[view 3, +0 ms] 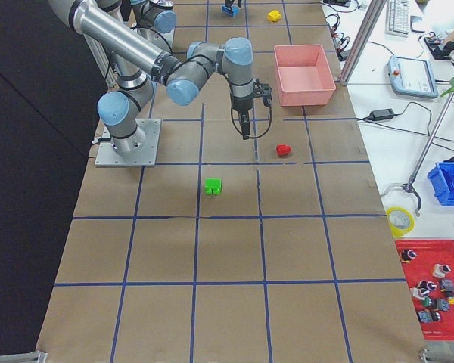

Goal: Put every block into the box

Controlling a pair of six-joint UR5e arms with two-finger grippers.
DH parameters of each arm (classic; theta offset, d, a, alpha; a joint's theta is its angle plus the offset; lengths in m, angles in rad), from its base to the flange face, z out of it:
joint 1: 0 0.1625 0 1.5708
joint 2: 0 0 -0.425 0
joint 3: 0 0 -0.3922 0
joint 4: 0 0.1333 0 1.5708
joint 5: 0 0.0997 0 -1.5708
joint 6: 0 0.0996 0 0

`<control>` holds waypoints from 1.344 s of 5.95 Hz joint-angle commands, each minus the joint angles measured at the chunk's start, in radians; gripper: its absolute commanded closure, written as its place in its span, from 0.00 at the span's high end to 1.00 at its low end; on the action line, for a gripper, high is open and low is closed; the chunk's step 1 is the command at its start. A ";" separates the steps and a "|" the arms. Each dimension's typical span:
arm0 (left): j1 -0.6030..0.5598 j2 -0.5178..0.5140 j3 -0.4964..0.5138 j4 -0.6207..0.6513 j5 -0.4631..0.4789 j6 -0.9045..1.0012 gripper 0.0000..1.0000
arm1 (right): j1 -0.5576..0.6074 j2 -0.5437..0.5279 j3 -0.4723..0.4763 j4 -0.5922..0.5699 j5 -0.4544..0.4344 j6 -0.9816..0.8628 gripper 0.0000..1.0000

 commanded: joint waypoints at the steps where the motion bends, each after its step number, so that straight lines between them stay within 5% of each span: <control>1: 0.006 -0.003 -0.013 0.004 0.010 0.010 0.99 | -0.172 -0.002 0.122 -0.082 0.087 -0.104 0.95; 2: 0.018 -0.003 -0.013 0.004 0.011 0.011 0.97 | -0.277 0.005 0.176 -0.180 0.205 -0.221 0.99; 5: 0.017 0.006 -0.016 0.006 0.073 0.008 0.66 | -0.394 0.013 0.289 -0.230 0.218 -0.299 0.99; 8: 0.014 0.016 -0.006 0.006 0.076 0.007 0.32 | -0.427 0.089 0.362 -0.476 0.214 -0.333 0.99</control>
